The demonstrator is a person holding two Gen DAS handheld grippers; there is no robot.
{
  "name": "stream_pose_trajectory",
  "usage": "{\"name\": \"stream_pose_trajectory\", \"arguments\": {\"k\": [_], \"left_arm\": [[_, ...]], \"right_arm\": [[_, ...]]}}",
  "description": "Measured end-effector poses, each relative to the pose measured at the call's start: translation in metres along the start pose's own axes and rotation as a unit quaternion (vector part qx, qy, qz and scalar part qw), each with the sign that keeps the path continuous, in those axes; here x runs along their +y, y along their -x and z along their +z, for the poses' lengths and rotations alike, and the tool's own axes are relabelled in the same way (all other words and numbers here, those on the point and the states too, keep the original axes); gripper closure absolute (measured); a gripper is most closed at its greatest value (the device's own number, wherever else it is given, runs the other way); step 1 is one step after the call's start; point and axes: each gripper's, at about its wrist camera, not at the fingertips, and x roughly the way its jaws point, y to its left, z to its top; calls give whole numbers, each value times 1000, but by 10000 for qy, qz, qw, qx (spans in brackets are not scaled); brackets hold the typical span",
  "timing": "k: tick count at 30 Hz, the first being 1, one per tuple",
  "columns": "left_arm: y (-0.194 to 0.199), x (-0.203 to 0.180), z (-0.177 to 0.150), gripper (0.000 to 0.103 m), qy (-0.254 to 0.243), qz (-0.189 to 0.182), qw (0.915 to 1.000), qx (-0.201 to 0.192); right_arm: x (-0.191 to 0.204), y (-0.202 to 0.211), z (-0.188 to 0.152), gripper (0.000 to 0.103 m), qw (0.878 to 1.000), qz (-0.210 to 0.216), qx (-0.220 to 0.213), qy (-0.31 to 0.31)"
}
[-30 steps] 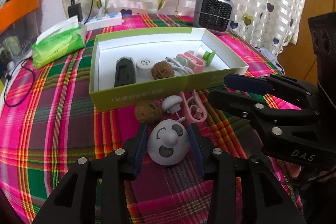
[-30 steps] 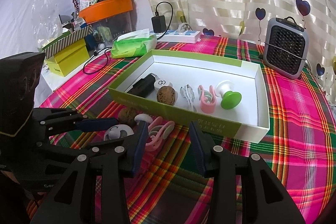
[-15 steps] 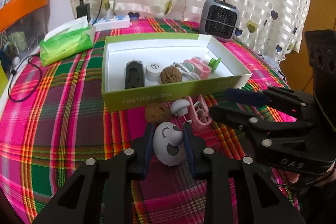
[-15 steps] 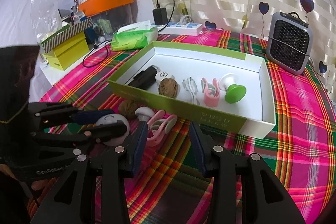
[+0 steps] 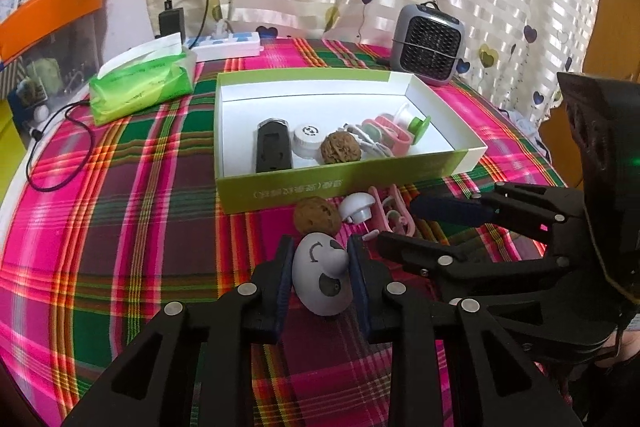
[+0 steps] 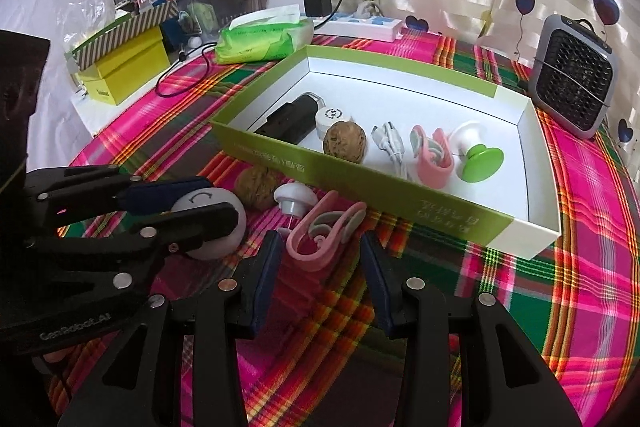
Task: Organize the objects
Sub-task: 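Grasp the pink clip with the right gripper while the left gripper holds the white item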
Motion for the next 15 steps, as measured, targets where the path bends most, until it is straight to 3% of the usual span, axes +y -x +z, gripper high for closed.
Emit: {"name": "stream_pose_trajectory", "arguments": {"k": [4, 6, 15], "left_arm": [[0, 0, 0, 78, -8, -15, 10000, 22], [0, 0, 0, 78, -5, -14, 10000, 21], [-1, 0, -1, 78, -1, -14, 10000, 20]], "right_arm": [[-2, -2, 0, 62, 10000, -24, 58, -42], [-4, 0, 0, 73, 9999, -70, 34, -70], [-7, 1, 0, 73, 9998, -142, 36, -119]]}}
